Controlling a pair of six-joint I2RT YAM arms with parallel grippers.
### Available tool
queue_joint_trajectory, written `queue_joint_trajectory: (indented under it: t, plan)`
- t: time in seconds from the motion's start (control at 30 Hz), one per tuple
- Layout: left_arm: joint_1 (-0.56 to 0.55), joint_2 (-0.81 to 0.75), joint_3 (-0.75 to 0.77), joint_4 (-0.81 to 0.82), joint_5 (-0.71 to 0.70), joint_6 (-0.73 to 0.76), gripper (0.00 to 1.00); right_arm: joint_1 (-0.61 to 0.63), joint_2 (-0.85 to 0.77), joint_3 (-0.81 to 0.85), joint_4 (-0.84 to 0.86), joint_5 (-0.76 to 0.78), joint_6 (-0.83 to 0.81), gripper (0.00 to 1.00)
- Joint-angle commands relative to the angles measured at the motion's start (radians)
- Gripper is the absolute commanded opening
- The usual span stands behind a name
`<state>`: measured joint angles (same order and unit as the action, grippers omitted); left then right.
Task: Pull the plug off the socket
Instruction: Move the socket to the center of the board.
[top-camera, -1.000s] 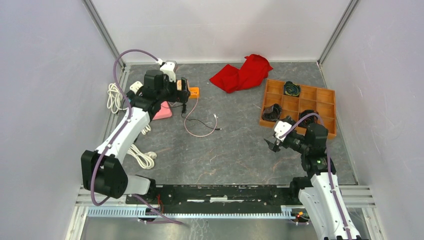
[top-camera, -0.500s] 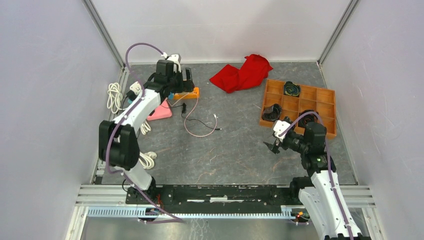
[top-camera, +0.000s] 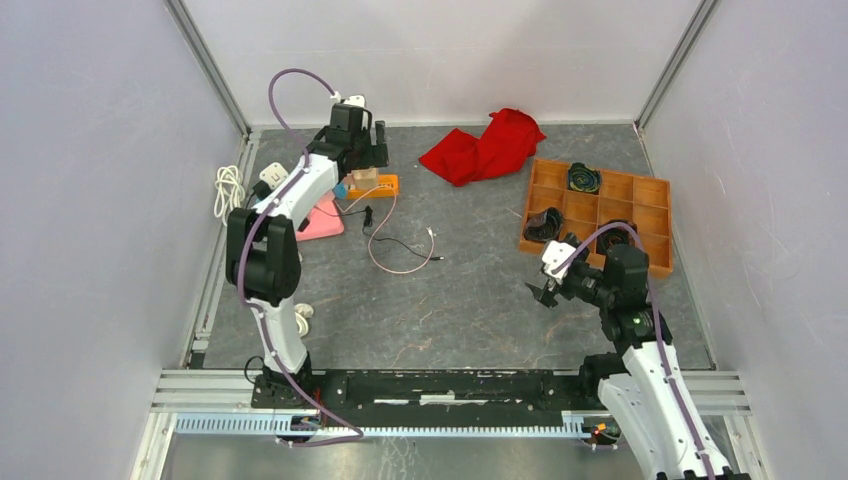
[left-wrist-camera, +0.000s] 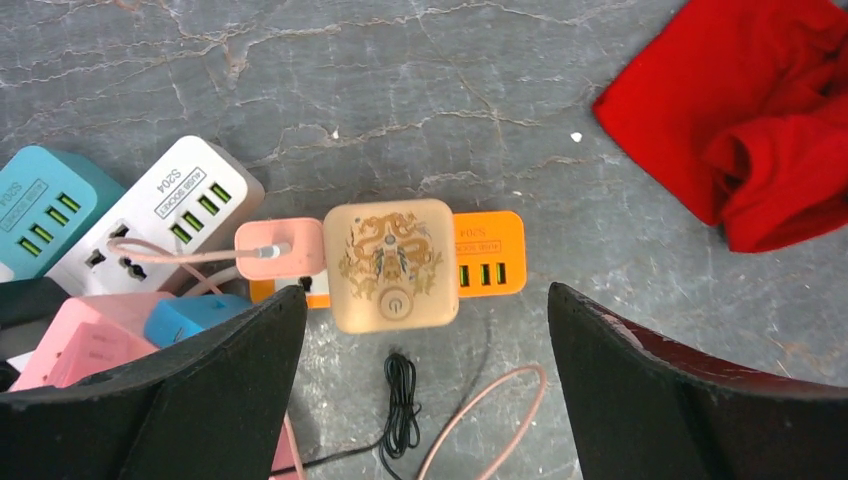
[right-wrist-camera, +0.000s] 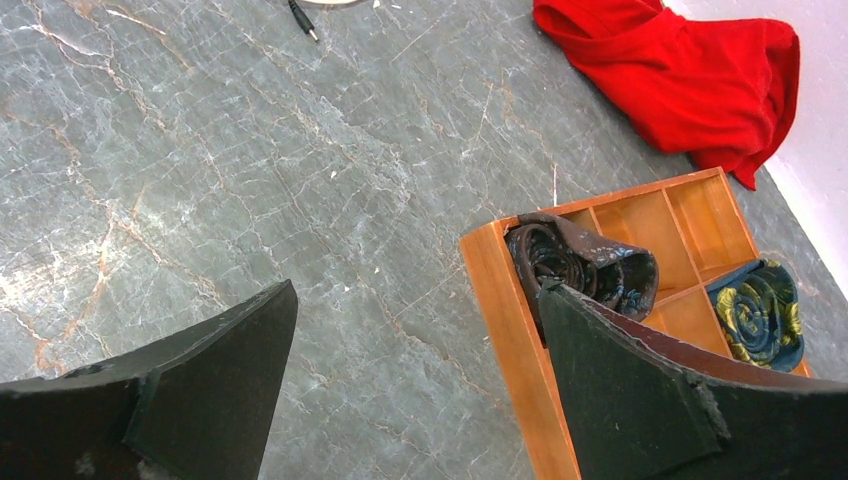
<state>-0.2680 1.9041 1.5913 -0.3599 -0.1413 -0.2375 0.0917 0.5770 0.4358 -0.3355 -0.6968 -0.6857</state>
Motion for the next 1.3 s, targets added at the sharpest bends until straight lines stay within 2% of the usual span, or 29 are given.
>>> queue_joint_trajectory:
  t: [0.0, 0.27, 0.47, 0.87, 1.27]
  plan:
    - [-0.008, 0.065, 0.086, -0.006, -0.067, 0.043, 0.94, 0.027, 0.013, 0.04, 0.011, 0.056, 0.003, 0.98]
    - [-0.009, 0.158, 0.162, -0.034, -0.054, 0.047, 0.82, 0.057, 0.035, 0.038, 0.013, 0.088, -0.002, 0.98]
    - [-0.027, 0.189, 0.182, -0.039, -0.146, 0.057, 0.82, 0.063, 0.039, 0.037, 0.015, 0.094, -0.003, 0.98]
    - [-0.031, 0.2, 0.176, -0.043, -0.205, 0.058, 0.82, 0.069, 0.038, 0.035, 0.013, 0.102, -0.007, 0.98]
    - [-0.031, 0.205, 0.168, -0.048, -0.163, 0.051, 0.8, 0.074, 0.037, 0.034, 0.012, 0.102, -0.012, 0.98]
